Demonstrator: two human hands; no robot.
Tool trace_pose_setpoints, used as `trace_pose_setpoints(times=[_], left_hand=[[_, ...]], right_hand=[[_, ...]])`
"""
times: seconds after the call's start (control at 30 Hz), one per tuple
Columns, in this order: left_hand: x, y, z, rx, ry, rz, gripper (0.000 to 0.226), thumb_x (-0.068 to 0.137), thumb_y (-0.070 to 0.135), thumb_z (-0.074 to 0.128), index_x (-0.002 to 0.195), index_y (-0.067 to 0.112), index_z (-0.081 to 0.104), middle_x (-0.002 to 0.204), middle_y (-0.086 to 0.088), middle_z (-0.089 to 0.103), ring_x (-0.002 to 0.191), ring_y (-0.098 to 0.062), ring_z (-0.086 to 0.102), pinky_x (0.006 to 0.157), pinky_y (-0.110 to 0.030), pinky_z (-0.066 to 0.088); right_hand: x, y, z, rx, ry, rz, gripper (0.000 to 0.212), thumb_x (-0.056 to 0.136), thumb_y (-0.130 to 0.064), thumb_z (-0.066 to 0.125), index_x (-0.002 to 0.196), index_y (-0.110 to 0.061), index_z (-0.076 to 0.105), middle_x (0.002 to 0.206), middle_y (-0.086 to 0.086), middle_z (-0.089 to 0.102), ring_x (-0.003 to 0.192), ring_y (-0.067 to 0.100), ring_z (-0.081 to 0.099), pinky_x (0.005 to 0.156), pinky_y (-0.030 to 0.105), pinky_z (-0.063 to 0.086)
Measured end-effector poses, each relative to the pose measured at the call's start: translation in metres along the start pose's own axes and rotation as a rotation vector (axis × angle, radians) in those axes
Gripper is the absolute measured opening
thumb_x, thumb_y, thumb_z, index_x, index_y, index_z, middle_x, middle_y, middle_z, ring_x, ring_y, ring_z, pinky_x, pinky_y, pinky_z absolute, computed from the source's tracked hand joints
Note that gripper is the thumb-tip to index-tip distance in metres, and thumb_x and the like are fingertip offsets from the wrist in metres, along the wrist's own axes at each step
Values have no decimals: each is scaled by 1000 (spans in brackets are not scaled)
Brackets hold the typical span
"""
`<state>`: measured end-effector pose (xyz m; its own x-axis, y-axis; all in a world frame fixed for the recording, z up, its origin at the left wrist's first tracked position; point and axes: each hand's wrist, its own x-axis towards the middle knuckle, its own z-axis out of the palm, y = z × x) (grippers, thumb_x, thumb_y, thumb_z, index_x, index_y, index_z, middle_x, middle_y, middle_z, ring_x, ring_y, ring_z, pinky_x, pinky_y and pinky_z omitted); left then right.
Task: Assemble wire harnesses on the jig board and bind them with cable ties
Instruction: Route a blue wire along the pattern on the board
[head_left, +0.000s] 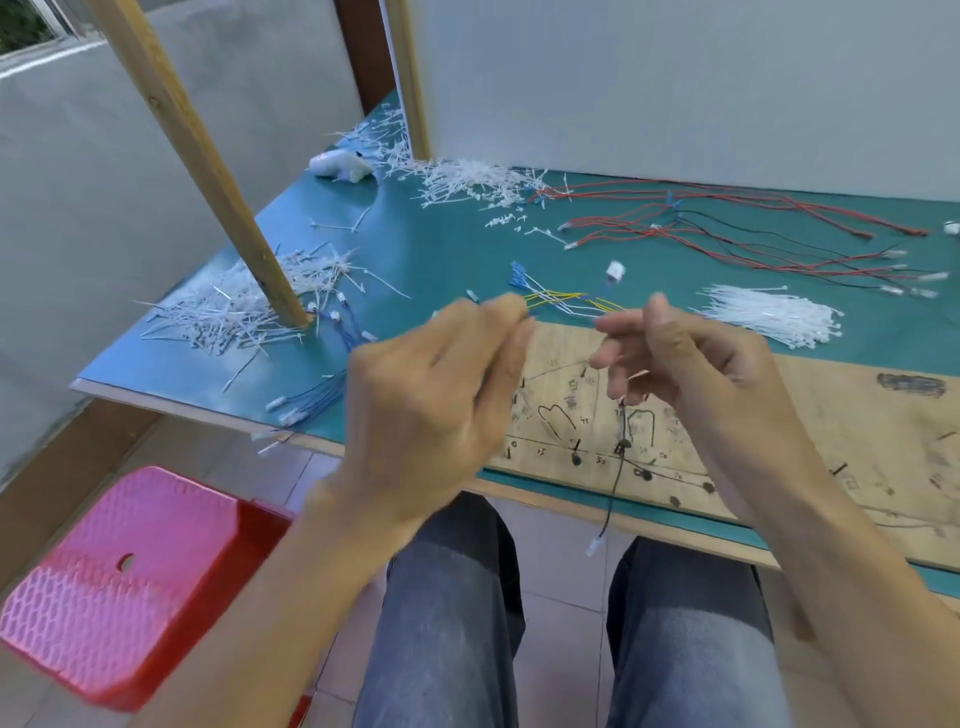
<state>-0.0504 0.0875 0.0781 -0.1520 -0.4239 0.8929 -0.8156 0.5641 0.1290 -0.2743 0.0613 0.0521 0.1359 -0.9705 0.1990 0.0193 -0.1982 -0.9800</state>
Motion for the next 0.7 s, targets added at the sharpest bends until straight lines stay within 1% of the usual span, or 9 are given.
trace_pose_setpoints(times=[0.07,0.13,0.2,0.27,0.33,0.4,0.47,0.57,0.7], left_hand=[[-24,23,14,-95,-125,-5,12,103,17,67,99,10,76,70,3,54,56,-18,46,48,-36,41],[-46,38,22,-227,-203,-122,12,103,18,68,103,11,77,70,4,61,56,-17,52,47,-39,44],[-60,48,24,-407,-230,-348,12,104,22,66,107,16,77,68,6,63,55,-14,55,48,-38,45],[-66,55,24,-557,-231,-577,14,107,29,61,106,25,74,60,2,60,51,-16,55,46,-36,44],[-68,61,23,-681,-235,-741,17,109,34,57,101,29,71,56,-2,61,45,-16,56,45,-29,43],[-69,64,21,-787,-238,-857,20,108,36,55,97,26,69,53,-6,62,40,-12,53,47,-22,40],[-70,66,19,-880,-234,-939,23,108,34,54,94,21,66,52,-9,61,37,-11,49,46,-21,38],[-70,69,17,-967,-226,-999,22,108,31,52,95,17,63,52,-15,61,35,-11,46,41,-23,33],[-72,73,18,-883,-235,-961,18,110,37,47,100,27,57,56,-9,64,39,-13,50,46,-24,39]], right_hand=[[2,-13,4,162,-46,45,42,101,-50,63,108,-12,79,92,12,74,74,24,63,64,30,52],[0,-19,3,231,-47,76,31,101,-36,66,105,-8,78,86,11,67,74,26,60,62,31,51],[-4,-19,0,284,-43,118,26,97,-30,68,104,-7,79,82,10,64,75,26,60,60,30,51],[-7,-16,-2,252,-26,143,28,92,-30,72,103,-6,81,80,8,66,76,23,63,61,29,54],[-9,-12,-5,208,-39,163,30,89,-29,75,106,-5,81,82,7,69,76,20,64,64,28,56],[-11,-11,-8,203,-97,190,31,87,-24,78,113,-9,81,85,8,68,78,20,66,69,28,57],[-13,-10,-11,215,-149,209,33,87,-18,79,119,-11,79,88,9,68,81,20,67,73,29,57],[-14,-8,-11,239,-143,214,32,87,-17,79,118,-10,79,91,12,70,83,22,69,77,31,59],[-13,-5,-8,258,-124,181,32,84,-16,81,115,-7,79,91,12,67,79,24,68,73,31,58]])
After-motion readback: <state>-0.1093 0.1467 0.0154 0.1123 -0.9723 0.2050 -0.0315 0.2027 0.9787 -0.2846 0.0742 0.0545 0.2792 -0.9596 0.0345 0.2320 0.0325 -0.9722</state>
